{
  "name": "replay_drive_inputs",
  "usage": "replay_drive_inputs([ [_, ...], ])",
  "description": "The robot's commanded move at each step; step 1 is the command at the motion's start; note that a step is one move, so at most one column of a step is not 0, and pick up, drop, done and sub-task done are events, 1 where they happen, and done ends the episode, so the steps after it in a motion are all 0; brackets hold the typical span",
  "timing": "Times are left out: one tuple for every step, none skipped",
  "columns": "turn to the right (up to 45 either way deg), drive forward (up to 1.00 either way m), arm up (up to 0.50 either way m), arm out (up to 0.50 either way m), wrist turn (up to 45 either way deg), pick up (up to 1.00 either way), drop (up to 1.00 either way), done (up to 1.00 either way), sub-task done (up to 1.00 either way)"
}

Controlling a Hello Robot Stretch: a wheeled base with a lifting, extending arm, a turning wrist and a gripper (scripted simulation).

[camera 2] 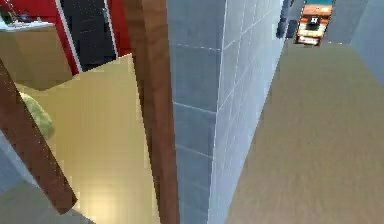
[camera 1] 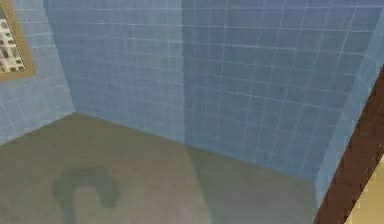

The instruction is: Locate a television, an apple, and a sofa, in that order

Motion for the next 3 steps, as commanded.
replay_drive_inputs([
  [42.0, 0.00, 0.00, 0.00, 0.0, 0.00, 0.00, 0.00, 0.00],
  [0.0, 0.65, 0.00, 0.00, 0.0, 0.00, 0.00, 0.00, 0.00],
  [45.0, 0.00, 0.00, 0.00, 0.0, 0.00, 0.00, 0.00, 0.00],
])
